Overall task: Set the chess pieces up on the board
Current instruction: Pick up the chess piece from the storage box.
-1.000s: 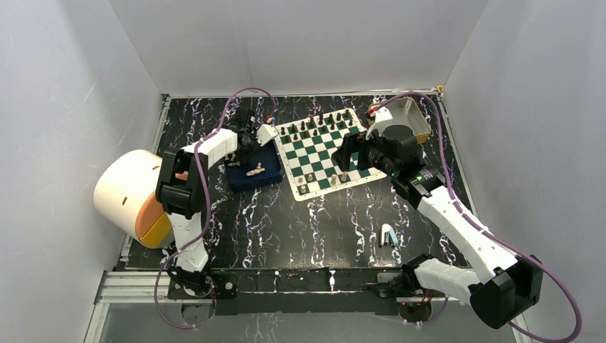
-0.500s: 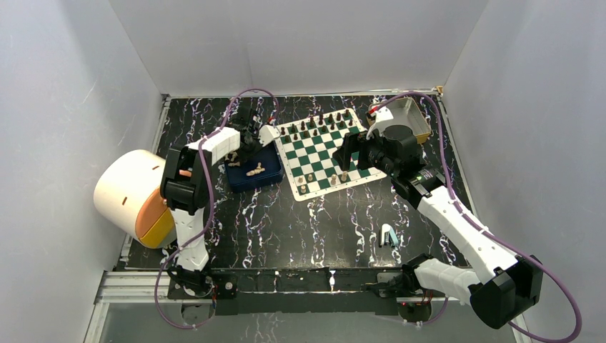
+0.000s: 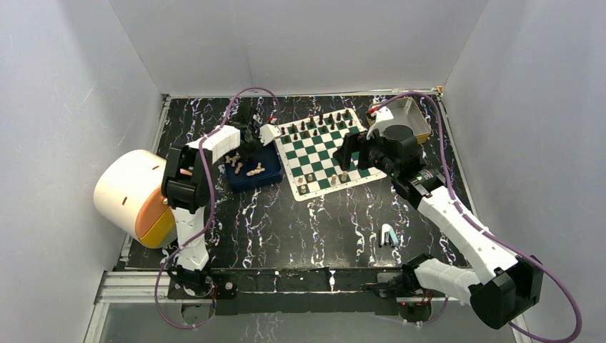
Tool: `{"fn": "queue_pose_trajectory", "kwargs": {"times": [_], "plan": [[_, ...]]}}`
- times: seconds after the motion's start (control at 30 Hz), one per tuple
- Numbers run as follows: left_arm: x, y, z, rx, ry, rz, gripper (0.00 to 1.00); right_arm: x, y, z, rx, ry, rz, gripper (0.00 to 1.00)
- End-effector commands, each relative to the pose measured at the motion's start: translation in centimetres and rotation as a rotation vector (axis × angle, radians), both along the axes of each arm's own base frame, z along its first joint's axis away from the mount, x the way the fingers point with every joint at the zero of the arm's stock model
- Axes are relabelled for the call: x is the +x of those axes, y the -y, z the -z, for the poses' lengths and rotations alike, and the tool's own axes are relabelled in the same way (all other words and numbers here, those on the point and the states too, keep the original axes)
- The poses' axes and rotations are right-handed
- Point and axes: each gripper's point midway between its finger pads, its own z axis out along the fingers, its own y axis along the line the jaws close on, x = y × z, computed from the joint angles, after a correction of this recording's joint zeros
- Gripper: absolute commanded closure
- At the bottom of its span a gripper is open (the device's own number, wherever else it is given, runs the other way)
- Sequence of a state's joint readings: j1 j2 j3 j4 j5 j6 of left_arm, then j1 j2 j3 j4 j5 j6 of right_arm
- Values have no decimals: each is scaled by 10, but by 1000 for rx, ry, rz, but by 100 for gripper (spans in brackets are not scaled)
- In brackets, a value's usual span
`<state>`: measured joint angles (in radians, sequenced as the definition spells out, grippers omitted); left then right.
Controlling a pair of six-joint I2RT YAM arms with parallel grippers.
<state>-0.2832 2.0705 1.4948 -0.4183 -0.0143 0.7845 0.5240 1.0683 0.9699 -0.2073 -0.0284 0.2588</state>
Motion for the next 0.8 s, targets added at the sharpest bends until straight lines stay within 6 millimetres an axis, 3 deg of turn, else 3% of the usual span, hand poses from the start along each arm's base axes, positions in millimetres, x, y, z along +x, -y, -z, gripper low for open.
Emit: {"fn": "queue_pose_trajectory", "kwargs": {"times": [0.0,0.37,0.6,0.77], "plan": [[-4,14,-16,-77,-18,22,90,3,1,-26,36,78,8,1],[3,44,-80,-299,76,-53,100,1,-2,-15,63,38,10,1],[5,61,-130,-464,138,-146,100,5,4,7,48,-24,72,1],[7,65,-153,-538,176,-214,100,-1,-7,10,68,-41,7,1]]}}
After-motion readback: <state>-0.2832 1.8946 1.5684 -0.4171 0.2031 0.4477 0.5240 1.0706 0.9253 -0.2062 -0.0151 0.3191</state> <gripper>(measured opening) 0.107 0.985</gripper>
